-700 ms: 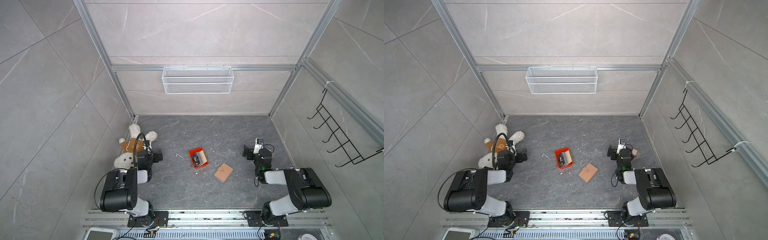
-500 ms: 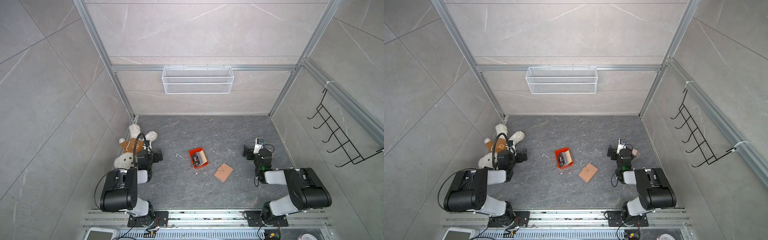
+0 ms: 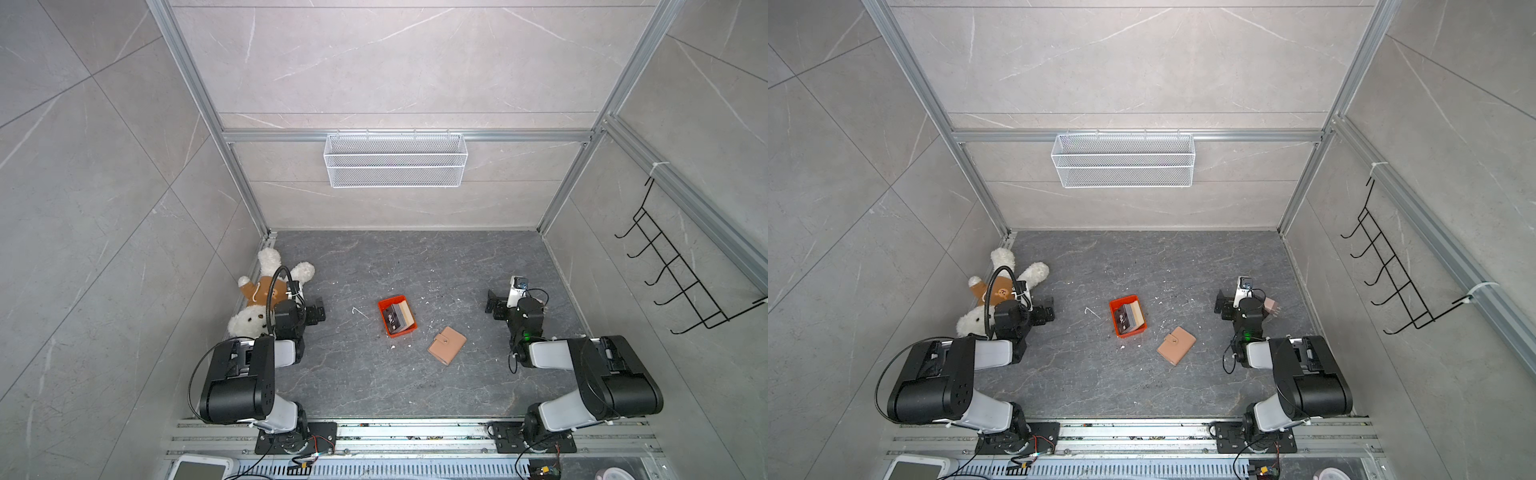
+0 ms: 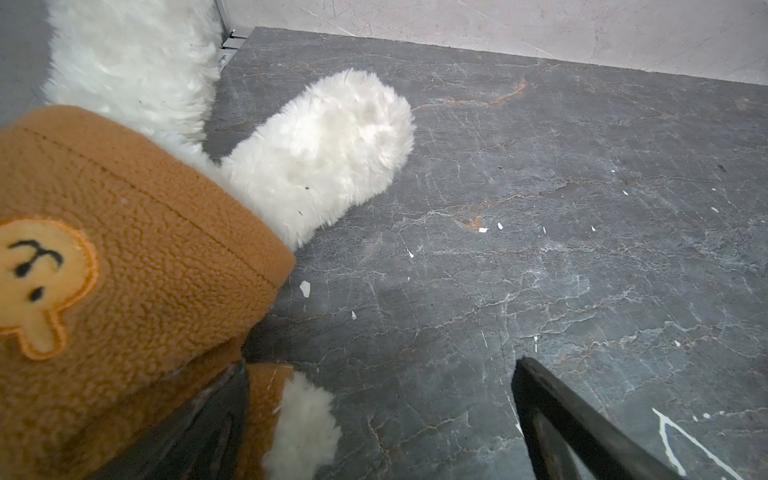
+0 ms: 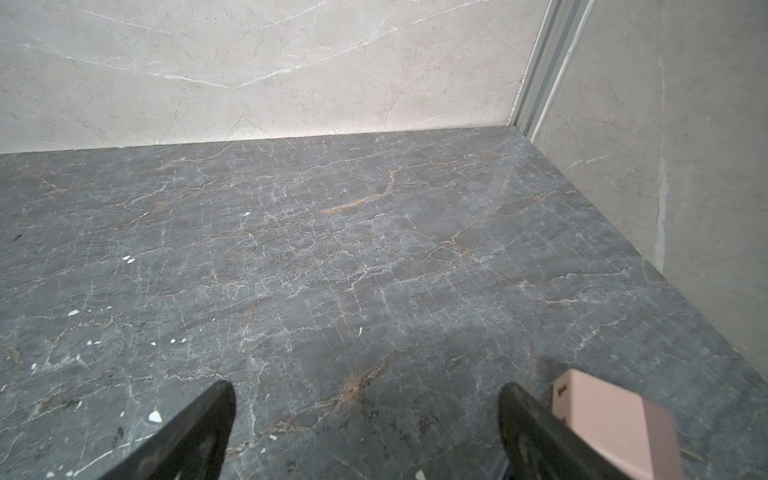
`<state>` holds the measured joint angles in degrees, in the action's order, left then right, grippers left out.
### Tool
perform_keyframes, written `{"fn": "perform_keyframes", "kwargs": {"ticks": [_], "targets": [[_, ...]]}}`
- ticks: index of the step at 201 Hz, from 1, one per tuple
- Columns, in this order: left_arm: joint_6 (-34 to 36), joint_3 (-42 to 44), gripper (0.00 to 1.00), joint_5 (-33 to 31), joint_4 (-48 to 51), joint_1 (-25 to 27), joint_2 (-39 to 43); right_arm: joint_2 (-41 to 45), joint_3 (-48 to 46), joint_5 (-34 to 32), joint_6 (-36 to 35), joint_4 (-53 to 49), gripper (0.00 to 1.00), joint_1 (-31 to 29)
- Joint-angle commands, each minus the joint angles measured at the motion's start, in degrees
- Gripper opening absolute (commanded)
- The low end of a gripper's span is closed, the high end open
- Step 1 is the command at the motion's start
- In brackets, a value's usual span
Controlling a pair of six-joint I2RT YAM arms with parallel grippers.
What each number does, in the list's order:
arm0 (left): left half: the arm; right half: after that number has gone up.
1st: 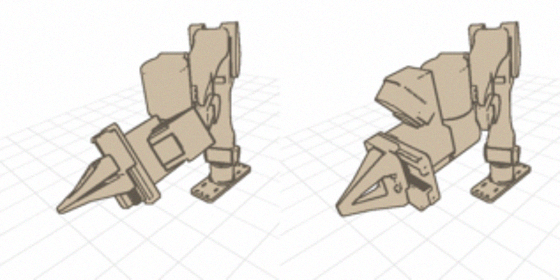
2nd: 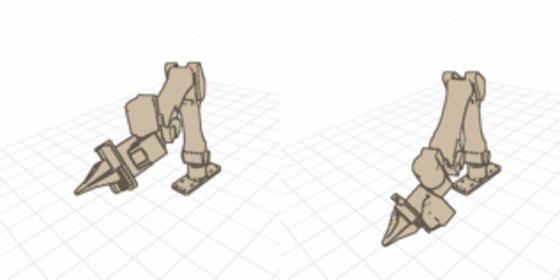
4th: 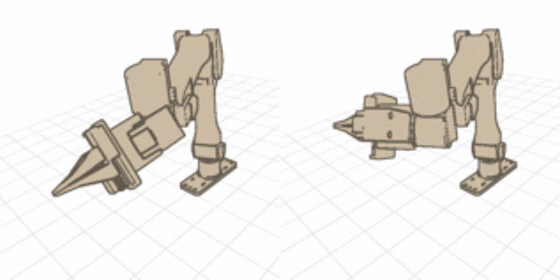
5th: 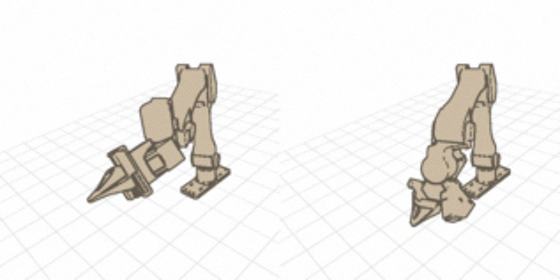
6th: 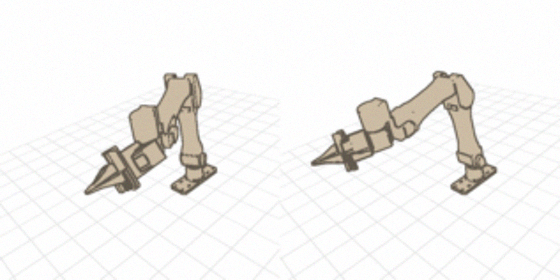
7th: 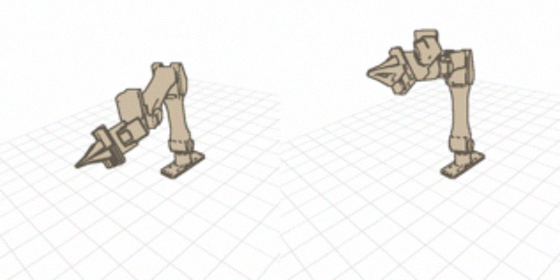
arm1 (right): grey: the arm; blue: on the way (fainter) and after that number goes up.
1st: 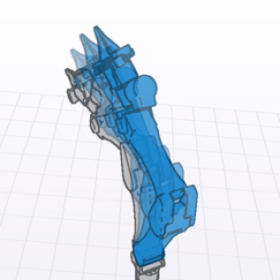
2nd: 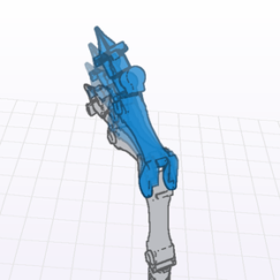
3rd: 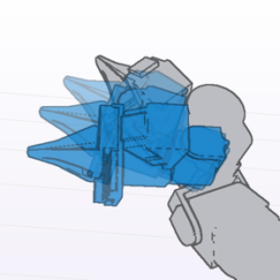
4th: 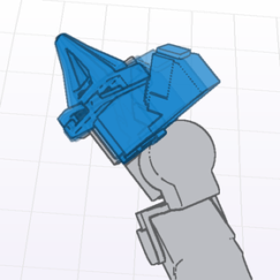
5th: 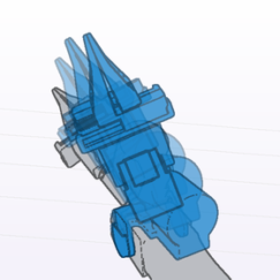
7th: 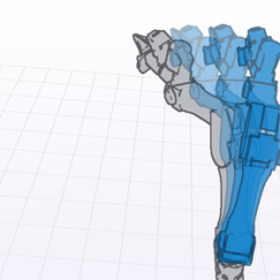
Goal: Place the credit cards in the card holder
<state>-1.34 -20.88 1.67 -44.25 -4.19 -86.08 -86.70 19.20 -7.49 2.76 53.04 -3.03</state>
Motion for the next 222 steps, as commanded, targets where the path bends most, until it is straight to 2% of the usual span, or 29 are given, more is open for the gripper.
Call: {"fn": "perform_keyframes", "kwargs": {"ticks": [1,178,222], "targets": [[1.21,-0.63,1.00,0.26,-2.42,-0.32,0.22,-0.49,0.40,0.19,-0.23,0.60,1.00,-0.40],[1.21,-0.64,1.00,0.32,-2.53,-0.30,0.30,-0.47,0.31,0.32,-0.17,0.74,1.00,-0.44],[1.29,1.02,1.00,-0.41,-4.11,-0.17,1.79,0.16,-3.30,-1.88,0.88,6.96,1.00,-0.36]]}}
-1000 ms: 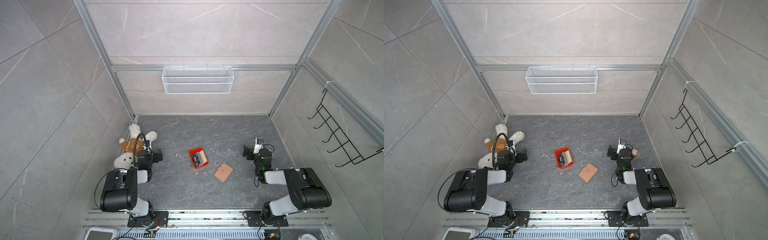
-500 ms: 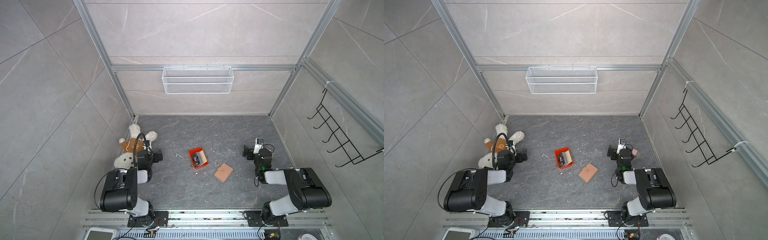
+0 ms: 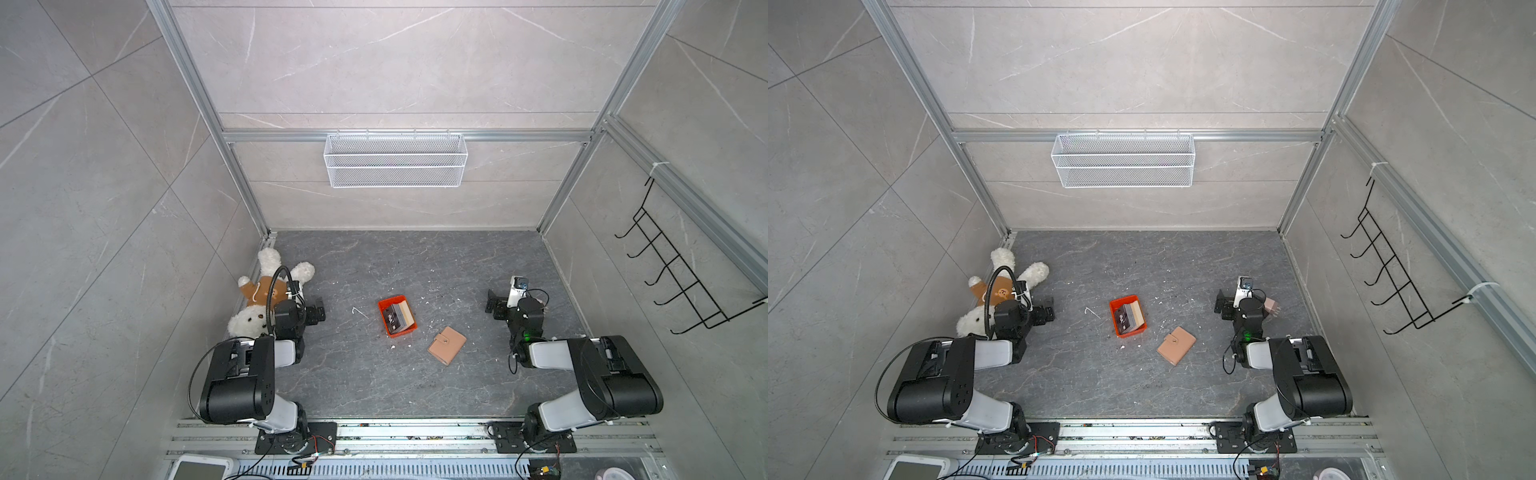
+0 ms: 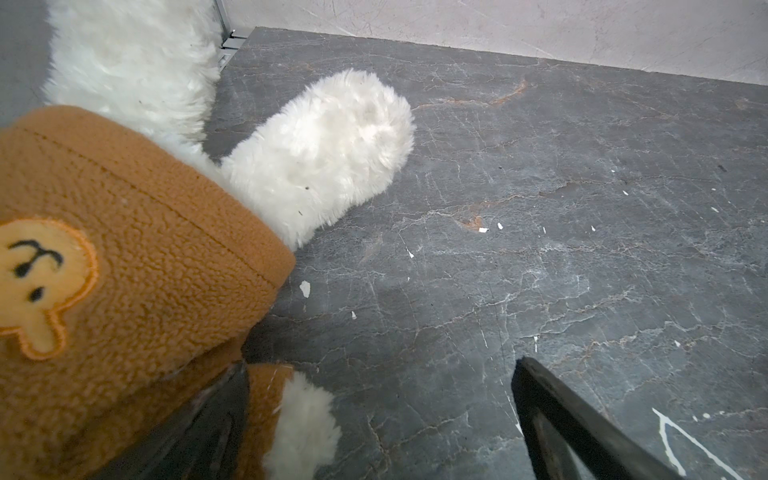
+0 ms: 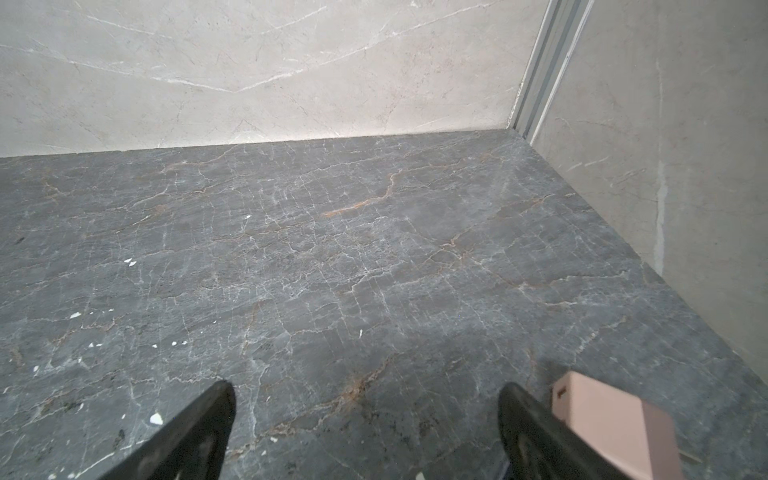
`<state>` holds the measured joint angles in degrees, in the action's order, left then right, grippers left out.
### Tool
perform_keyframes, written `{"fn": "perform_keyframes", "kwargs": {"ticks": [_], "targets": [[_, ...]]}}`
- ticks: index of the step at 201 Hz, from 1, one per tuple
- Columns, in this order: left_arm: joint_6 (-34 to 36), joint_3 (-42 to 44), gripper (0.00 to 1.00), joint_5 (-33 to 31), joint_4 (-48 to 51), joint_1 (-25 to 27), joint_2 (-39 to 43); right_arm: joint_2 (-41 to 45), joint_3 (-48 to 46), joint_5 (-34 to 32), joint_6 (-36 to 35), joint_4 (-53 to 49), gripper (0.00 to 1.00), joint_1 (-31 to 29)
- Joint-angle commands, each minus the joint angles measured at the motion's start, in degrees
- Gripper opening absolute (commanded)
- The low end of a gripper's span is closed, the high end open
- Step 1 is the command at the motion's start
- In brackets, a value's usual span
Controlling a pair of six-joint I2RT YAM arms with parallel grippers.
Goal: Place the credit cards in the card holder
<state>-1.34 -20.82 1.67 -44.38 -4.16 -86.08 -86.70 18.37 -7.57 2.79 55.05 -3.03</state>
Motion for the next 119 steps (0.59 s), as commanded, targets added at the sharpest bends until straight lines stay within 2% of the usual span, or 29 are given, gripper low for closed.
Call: {"fn": "perform_keyframes", "kwargs": {"ticks": [1,20,48,64,86,119], "targets": [[1.27,0.95,1.00,-0.47,-3.97,-0.12,1.84,0.19,-2.60,-1.90,0.88,5.10,1.00,-0.33],[1.35,0.26,1.00,-1.81,-0.85,0.45,4.23,0.93,-3.26,-3.06,1.20,6.01,1.00,-0.40],[1.29,-0.88,1.00,-6.20,7.02,2.39,10.59,5.55,-2.76,-2.96,1.08,1.03,1.00,-0.39],[1.65,-1.61,1.00,-9.38,11.81,4.92,15.33,10.26,-1.29,-2.88,1.43,-6.53,1.00,-0.40],[-0.55,-4.61,1.00,-11.88,20.54,8.49,21.85,16.94,3.26,-3.22,5.39,-22.97,1.00,-0.38],[-6.10,-9.95,1.00,-13.44,33.38,14.25,28.42,25.46,7.76,-0.17,8.86,-37.17,1.00,-1.54]]}}
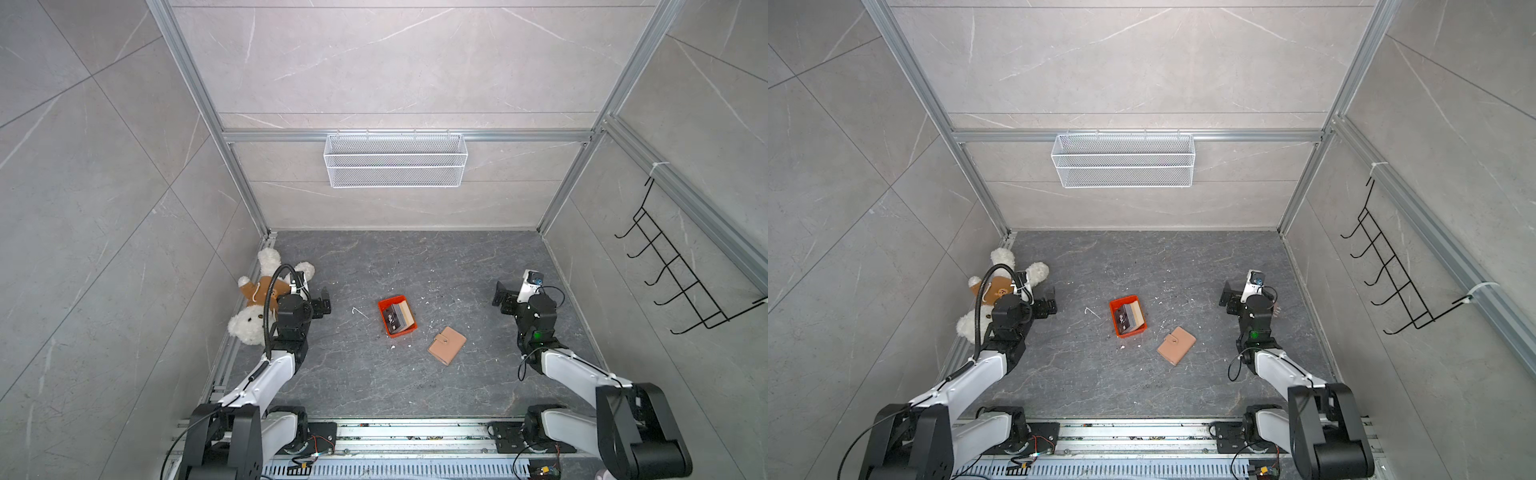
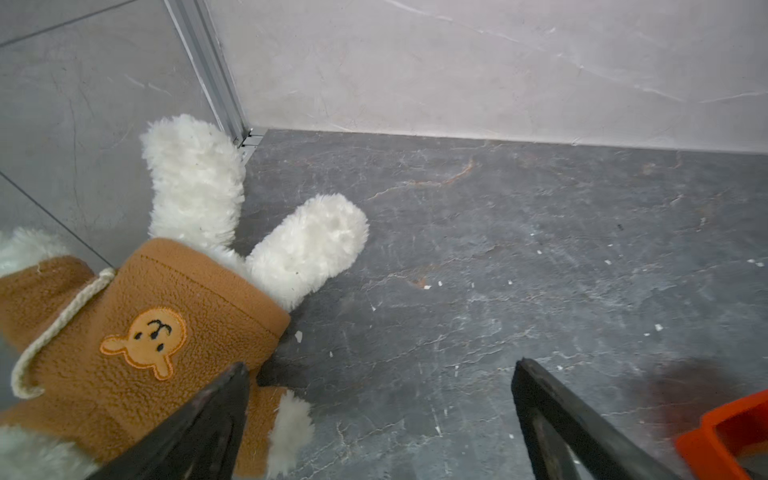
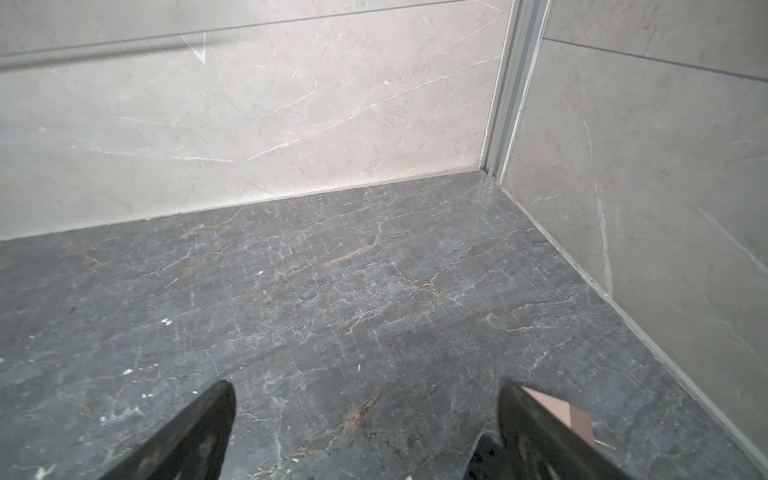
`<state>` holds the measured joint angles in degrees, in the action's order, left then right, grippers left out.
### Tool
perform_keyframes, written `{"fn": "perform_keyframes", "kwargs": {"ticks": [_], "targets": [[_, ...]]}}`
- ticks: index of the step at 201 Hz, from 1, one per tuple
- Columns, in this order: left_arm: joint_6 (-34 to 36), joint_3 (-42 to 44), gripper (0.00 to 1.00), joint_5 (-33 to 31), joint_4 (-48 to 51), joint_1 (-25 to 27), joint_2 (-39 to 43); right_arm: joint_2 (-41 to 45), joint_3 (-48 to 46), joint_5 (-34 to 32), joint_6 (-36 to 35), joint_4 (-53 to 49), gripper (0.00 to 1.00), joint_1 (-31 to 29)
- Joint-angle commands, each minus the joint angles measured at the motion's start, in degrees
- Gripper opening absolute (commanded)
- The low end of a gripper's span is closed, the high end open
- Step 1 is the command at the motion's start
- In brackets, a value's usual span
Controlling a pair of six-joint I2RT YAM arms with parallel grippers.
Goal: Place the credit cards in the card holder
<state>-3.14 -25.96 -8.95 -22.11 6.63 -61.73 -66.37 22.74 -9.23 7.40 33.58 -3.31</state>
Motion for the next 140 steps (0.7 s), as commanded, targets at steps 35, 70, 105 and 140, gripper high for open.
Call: {"fn": "perform_keyframes", "kwargs": {"ticks": [35,70,105,140], "targets": [[-11.54,-8.07,1.00,-3.56,21.13,12.68,7.62,8.92,10.58,6.53,12.41,-33.42,1.00,-5.10],[-16.85,-9.79,1.00,-6.09,25.16,24.32,8.82,11.54,12.30,1.87,17.87,-43.47,1.00,-15.68],[-25.07,-12.61,1.00,-3.56,29.68,31.37,7.31,13.12,15.48,3.72,20.24,-56.24,1.00,-23.78],[-30.23,-12.98,0.97,0.46,29.71,35.43,5.37,18.21,13.88,5.69,27.03,-65.43,0.97,-27.99]]}}
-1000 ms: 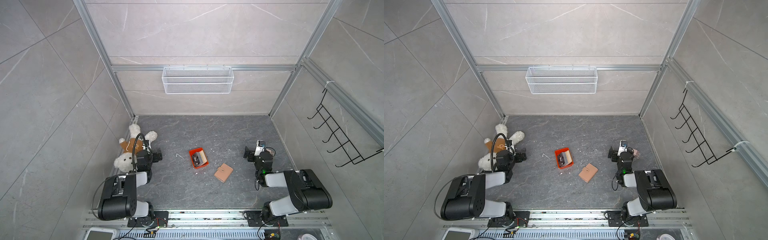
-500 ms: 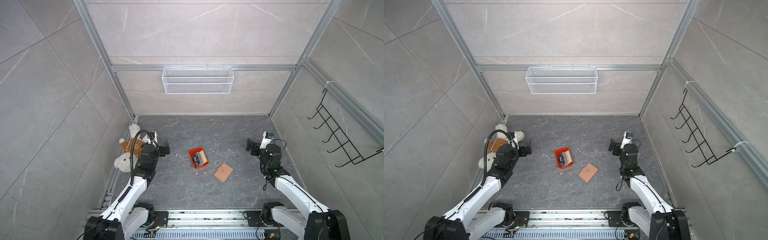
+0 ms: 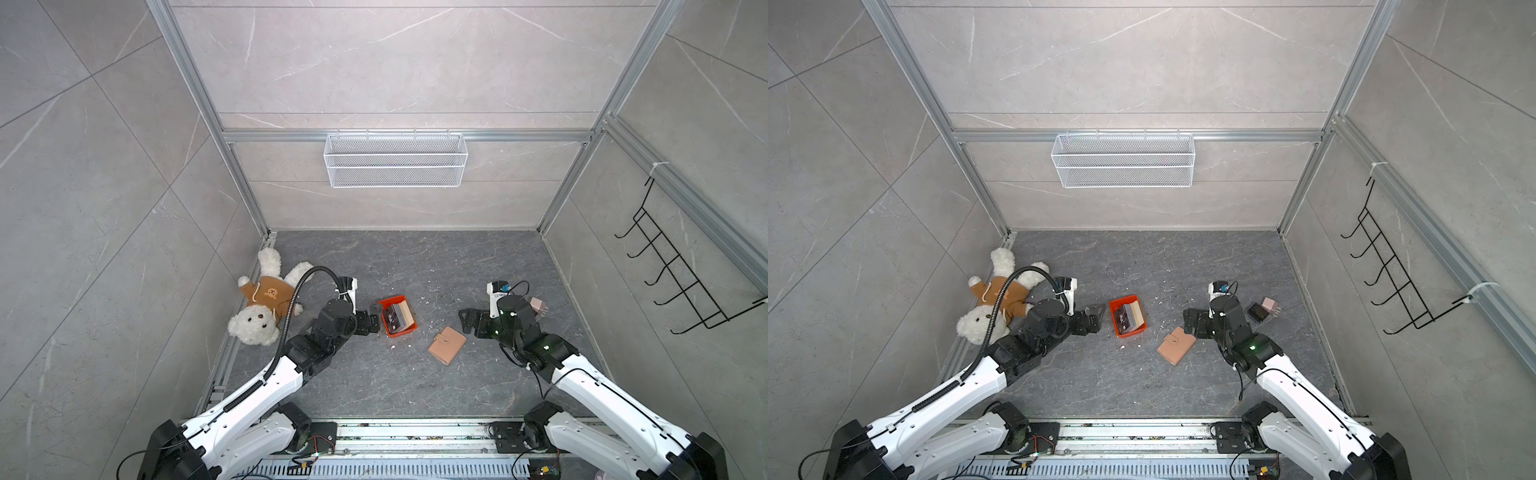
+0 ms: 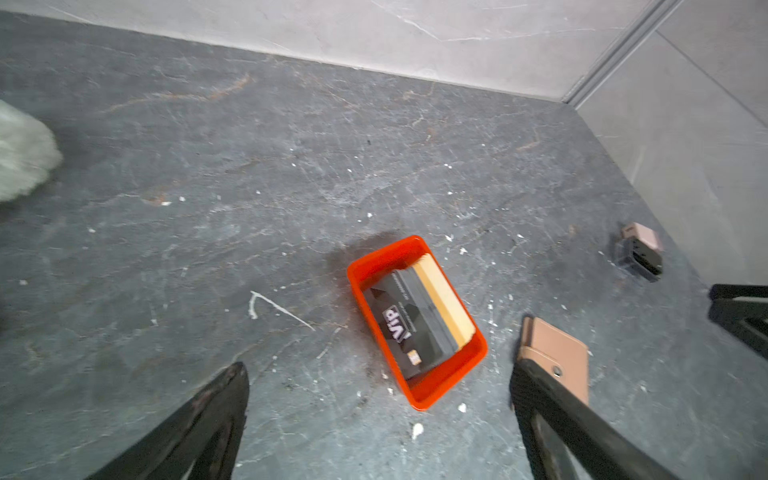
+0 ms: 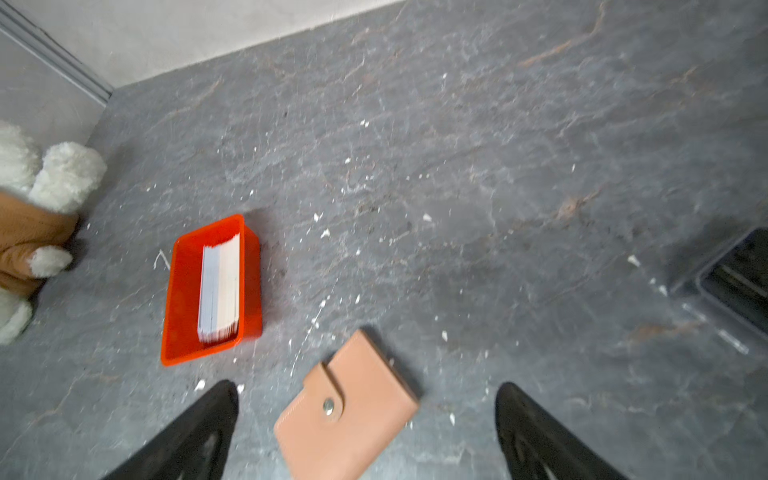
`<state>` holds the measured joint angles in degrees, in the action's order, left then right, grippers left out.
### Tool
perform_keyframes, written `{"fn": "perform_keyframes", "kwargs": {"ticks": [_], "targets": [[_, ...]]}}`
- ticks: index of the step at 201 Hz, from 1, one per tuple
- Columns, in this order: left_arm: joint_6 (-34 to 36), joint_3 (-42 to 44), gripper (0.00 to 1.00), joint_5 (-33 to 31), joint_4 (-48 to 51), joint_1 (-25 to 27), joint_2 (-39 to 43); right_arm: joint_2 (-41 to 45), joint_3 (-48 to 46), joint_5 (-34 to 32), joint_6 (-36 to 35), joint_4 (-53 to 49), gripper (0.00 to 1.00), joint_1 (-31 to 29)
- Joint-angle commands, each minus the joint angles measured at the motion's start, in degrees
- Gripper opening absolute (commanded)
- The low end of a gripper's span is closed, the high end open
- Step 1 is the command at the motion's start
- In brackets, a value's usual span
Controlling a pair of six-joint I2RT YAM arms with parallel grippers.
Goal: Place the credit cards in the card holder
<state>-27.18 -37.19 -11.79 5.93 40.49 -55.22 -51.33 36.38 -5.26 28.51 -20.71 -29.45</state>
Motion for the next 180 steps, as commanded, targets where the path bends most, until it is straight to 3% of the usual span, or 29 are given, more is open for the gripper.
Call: {"fn": "perform_keyframes", "kwargs": {"ticks": [1,21,44,75,127,180], "targets": [[-6.29,-1.74,0.97,3.51,1.60,1.55,-1.17,3.35,0.21,1.82,6.06,-11.34,0.97,-1.93],[-8.08,-1.72,0.97,5.77,1.10,1.64,-1.64,5.77,-1.26,3.47,9.57,-15.68,0.96,-2.86],[-8.37,-0.84,0.96,7.64,-0.90,1.69,-1.41,7.67,-3.59,10.77,12.27,-16.52,0.91,-3.60],[-8.64,0.05,0.96,9.59,-1.95,1.65,-0.66,9.55,-5.45,13.35,14.02,-18.15,0.91,-4.54],[-6.83,0.41,0.95,15.50,-2.77,1.70,-0.70,6.16,-8.81,20.14,15.20,-10.20,0.87,-5.14],[-7.19,2.76,0.95,20.67,-6.49,1.65,-1.30,-0.89,-11.30,21.22,18.47,-0.67,0.86,-6.73]]}}
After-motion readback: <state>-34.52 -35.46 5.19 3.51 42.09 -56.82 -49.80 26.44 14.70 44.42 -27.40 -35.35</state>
